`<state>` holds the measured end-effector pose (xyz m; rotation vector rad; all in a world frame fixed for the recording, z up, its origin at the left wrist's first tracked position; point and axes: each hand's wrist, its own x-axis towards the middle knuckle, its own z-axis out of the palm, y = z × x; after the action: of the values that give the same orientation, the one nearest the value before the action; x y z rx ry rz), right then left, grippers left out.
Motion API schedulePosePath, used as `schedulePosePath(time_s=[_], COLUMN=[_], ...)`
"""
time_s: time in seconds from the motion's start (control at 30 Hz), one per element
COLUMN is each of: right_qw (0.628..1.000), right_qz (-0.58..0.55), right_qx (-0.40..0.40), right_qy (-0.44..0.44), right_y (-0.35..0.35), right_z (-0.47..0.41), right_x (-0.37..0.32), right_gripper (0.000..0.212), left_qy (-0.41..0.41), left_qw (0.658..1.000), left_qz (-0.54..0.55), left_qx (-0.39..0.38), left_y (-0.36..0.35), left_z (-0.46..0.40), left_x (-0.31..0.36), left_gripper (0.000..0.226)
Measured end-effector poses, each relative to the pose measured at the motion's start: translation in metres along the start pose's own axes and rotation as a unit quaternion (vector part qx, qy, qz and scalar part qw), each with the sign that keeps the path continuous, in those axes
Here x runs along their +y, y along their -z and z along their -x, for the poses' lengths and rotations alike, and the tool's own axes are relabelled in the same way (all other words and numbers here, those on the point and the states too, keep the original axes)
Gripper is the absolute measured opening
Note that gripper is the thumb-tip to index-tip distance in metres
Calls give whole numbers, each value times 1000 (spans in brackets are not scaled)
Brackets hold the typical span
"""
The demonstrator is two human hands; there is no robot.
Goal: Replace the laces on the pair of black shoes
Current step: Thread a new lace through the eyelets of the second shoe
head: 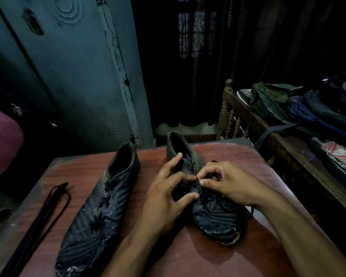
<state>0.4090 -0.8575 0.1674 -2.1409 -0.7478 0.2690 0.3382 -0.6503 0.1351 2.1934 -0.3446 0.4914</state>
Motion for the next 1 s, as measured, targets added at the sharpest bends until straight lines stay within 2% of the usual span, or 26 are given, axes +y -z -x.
schedulePosePath(time_s=[0.2,0.33,0.47,0.57,0.7,0.83,0.9,1.0], right_qw=[998,997,998,993,972,958,955,962], right_qz=[-43,-40,-27,-53,-80,-75,-36,56], right_qx=[41,57,52,101,221,271,282,234], right_qy=[-27,-35,-8,18,23,45,79,134], right_y=[-5,-8,-9,-8,-6,-8,-9,-15], right_z=[-2,-4,-3,-3,-9,-7,-4,1], right_x=[-1,-2,-5,-4,7,5,-1,-12], right_gripper=[6,6,6,6,10,13,13,14], left_qy=[42,50,42,99,211,269,292,308], left_qw=[997,996,994,990,948,890,856,819], left_qz=[6,-25,-55,30,198,348,411,474], left_qx=[69,65,83,99,133,121,112,96], left_y=[-1,-2,-6,-6,-6,-2,1,3], left_z=[1,2,1,4,2,-5,-6,-4], left_x=[9,13,11,13,17,21,22,24], left_gripper=[18,14,11,13,19,25,24,21])
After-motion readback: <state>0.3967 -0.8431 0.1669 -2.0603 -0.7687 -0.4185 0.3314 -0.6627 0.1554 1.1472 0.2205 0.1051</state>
